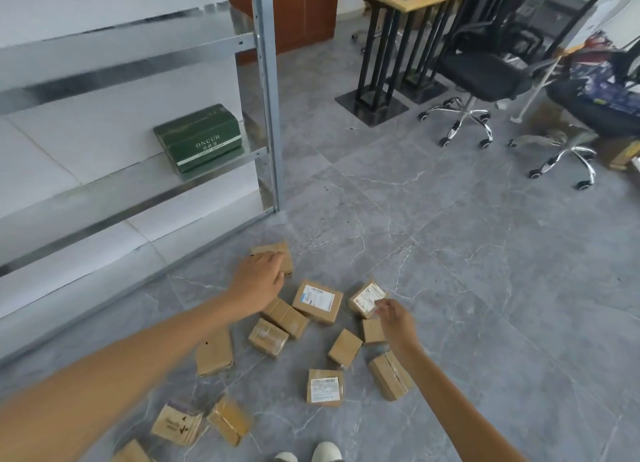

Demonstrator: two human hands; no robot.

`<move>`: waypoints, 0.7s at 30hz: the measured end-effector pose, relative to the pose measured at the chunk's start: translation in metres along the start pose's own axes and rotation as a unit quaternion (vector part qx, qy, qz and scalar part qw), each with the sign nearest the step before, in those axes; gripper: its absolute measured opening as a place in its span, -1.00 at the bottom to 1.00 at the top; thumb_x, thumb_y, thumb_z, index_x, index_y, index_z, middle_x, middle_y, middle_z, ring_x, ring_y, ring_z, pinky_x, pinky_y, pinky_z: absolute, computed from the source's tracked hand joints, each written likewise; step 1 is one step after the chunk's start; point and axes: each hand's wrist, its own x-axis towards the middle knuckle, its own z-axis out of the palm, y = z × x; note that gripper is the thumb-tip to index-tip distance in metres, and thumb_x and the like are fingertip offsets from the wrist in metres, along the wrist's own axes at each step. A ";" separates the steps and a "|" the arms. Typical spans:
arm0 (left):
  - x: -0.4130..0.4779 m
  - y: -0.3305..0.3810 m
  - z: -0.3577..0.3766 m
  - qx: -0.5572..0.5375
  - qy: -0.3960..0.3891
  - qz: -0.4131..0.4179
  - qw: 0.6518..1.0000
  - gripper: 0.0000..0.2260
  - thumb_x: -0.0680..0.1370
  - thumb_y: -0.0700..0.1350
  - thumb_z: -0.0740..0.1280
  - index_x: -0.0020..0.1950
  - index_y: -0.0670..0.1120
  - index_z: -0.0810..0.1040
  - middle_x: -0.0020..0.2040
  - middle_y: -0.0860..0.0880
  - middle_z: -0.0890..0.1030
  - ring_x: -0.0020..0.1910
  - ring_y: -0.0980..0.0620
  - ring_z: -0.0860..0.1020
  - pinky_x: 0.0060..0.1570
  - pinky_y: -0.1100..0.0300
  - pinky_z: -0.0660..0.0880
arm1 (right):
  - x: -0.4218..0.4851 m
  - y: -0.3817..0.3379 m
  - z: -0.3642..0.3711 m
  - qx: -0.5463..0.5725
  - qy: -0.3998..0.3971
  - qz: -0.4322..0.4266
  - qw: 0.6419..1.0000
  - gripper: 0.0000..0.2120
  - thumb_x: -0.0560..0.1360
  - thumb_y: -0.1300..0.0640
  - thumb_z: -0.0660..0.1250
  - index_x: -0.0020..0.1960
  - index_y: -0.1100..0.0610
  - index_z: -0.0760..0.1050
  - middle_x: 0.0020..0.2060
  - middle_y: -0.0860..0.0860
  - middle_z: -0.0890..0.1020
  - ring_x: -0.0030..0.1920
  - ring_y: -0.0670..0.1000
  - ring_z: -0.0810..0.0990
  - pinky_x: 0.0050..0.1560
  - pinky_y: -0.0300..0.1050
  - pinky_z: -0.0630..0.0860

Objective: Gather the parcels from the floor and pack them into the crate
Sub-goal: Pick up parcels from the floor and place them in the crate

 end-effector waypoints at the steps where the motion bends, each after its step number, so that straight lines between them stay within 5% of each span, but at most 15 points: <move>1: 0.021 -0.011 0.028 -0.010 0.001 -0.007 1.000 -0.63 0.63 -0.11 0.13 0.43 -0.15 0.29 0.33 -0.11 0.46 0.27 -0.08 0.44 0.24 0.07 0.39 | 0.029 0.020 0.016 -0.009 -0.011 -0.002 1.000 -0.72 0.61 0.13 0.07 0.17 0.10 0.51 0.15 0.09 0.58 -0.02 0.06 0.57 -0.02 -0.12 0.47; 4: 0.075 -0.041 0.112 -0.046 -0.013 -0.032 0.998 -0.65 0.63 -0.13 0.12 0.41 -0.17 0.30 0.27 -0.12 0.49 0.10 -0.07 0.51 0.05 0.09 0.45 | 0.103 0.070 0.061 -0.016 -0.032 0.013 0.999 -0.73 0.58 0.05 0.17 0.19 0.09 0.53 0.17 0.09 0.58 0.16 0.16 0.55 0.23 0.06 0.46; 7: 0.129 -0.075 0.228 -0.090 -0.039 -0.063 0.993 -0.76 0.62 -0.13 0.12 0.27 -0.14 0.38 0.10 -0.10 0.53 -0.13 0.03 0.48 -0.18 0.16 0.42 | 0.184 0.135 0.127 0.051 -0.039 0.061 0.996 -0.72 0.59 0.09 0.17 0.23 0.18 0.48 0.15 0.02 0.54 0.08 0.09 0.54 -0.03 -0.22 0.49; 9: 0.161 -0.093 0.299 -0.122 -0.068 -0.078 0.987 -0.73 0.61 -0.14 0.13 0.30 -0.13 0.36 0.13 -0.10 0.52 -0.05 0.00 0.51 -0.10 0.15 0.45 | 0.231 0.174 0.166 0.077 -0.048 0.098 0.991 -0.75 0.60 0.15 0.13 0.13 0.26 0.49 -0.08 0.03 0.52 -0.11 0.00 0.48 -0.21 -0.23 0.42; 13: 0.215 -0.120 0.409 -0.154 -0.118 -0.107 0.975 -0.75 0.57 -0.16 0.17 0.24 -0.12 0.37 0.21 -0.13 0.51 0.06 -0.03 0.51 0.08 0.05 0.48 | 0.307 0.238 0.230 0.134 -0.090 0.134 0.978 -0.74 0.60 0.28 0.06 -0.22 0.15 0.41 -0.26 0.05 0.41 -0.24 -0.04 0.39 -0.23 -0.18 0.36; 15: 0.232 -0.128 0.448 -0.149 -0.139 -0.137 0.969 -0.56 0.55 -0.18 0.18 0.43 -0.17 0.23 0.34 -0.15 0.43 0.22 -0.10 0.47 0.16 0.06 0.45 | 0.331 0.258 0.252 0.137 -0.100 0.132 0.977 -0.70 0.59 0.32 0.06 -0.26 0.11 0.35 -0.31 0.03 0.39 -0.31 -0.06 0.36 -0.31 -0.23 0.28; 17: 0.244 -0.135 0.476 -0.137 -0.175 -0.175 0.959 -0.39 0.54 -0.18 0.16 0.54 -0.17 -0.03 0.37 -0.16 0.40 0.22 -0.12 0.47 0.08 0.08 0.47 | 0.345 0.270 0.267 0.151 -0.110 0.131 0.974 -0.73 0.59 0.34 0.07 -0.20 0.10 0.40 -0.30 0.00 0.46 -0.32 -0.09 0.45 -0.35 -0.29 0.35; 19: 0.248 -0.141 0.492 -0.150 -0.209 -0.214 0.942 -0.38 0.53 -0.15 0.13 0.55 -0.15 -0.06 0.19 -0.12 0.49 -0.01 -0.04 0.50 -0.17 0.15 0.45 | 0.345 0.271 0.279 0.178 -0.139 0.124 0.966 -0.77 0.59 0.33 0.10 -0.04 0.10 0.49 -0.21 -0.04 0.57 -0.25 -0.15 0.57 -0.30 -0.35 0.46; 21: 0.248 -0.144 0.500 -0.161 -0.220 -0.231 0.934 -0.46 0.51 -0.13 0.12 0.50 -0.14 0.12 0.01 -0.06 0.49 -0.11 0.00 0.48 -0.19 0.14 0.44 | 0.341 0.269 0.287 0.186 -0.172 0.108 0.961 -0.72 0.60 0.33 0.10 0.24 0.17 0.45 0.10 -0.02 0.58 0.12 -0.06 0.56 0.13 -0.21 0.50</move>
